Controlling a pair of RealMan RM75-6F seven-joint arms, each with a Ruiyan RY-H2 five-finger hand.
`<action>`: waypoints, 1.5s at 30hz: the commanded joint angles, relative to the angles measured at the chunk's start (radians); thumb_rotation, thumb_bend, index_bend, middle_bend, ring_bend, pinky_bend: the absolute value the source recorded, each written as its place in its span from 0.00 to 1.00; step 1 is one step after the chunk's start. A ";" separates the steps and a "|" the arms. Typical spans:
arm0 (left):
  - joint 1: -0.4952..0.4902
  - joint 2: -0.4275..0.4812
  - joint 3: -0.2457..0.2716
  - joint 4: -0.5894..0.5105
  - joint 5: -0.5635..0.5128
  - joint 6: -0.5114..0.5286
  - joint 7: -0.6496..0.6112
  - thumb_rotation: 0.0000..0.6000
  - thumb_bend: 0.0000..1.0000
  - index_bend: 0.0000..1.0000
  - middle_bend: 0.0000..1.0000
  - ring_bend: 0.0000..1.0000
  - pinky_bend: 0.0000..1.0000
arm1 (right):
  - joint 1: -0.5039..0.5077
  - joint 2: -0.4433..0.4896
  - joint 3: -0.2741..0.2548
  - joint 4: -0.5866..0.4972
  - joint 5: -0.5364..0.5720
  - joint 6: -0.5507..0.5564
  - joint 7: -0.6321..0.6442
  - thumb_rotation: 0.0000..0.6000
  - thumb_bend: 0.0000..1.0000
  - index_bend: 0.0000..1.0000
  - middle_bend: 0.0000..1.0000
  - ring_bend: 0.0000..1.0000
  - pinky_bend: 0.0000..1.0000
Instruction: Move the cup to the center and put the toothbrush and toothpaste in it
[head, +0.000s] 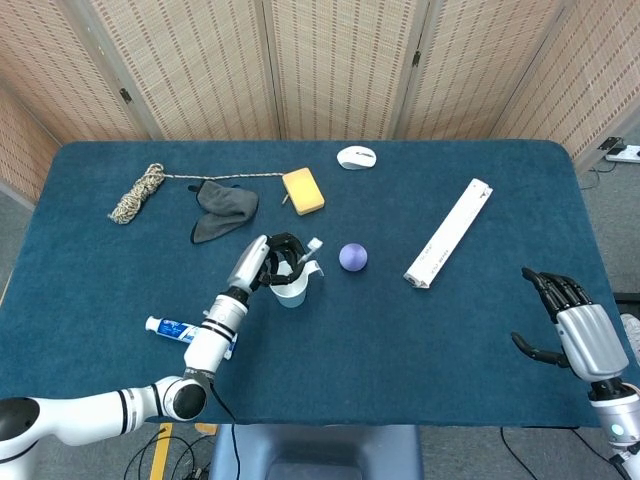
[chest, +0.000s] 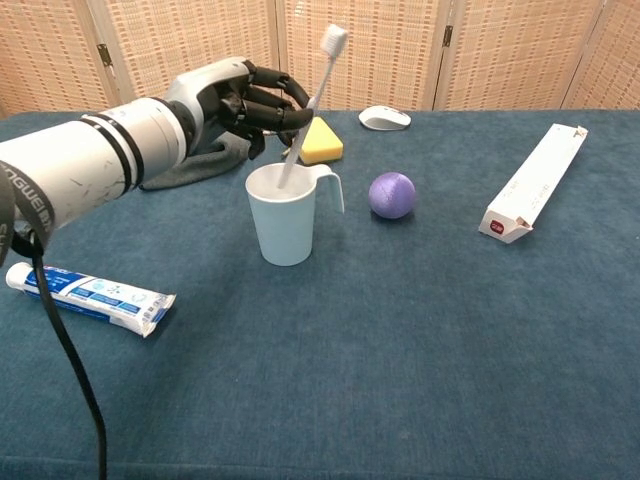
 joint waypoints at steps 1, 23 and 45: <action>0.010 0.013 0.013 -0.012 0.016 -0.006 0.005 1.00 0.46 0.43 0.46 0.36 0.68 | 0.000 0.000 -0.001 0.000 -0.003 0.001 0.001 1.00 0.21 0.00 0.19 0.17 0.18; 0.206 0.344 0.252 -0.110 0.461 0.094 -0.007 1.00 0.45 0.35 0.45 0.42 0.60 | 0.007 0.004 0.004 -0.018 -0.026 0.008 0.000 1.00 0.21 0.00 0.19 0.17 0.18; 0.207 0.429 0.458 -0.019 0.715 0.016 0.279 1.00 0.36 0.28 0.72 0.68 0.75 | 0.020 -0.003 0.007 -0.016 -0.016 -0.013 -0.010 1.00 0.21 0.00 0.19 0.18 0.18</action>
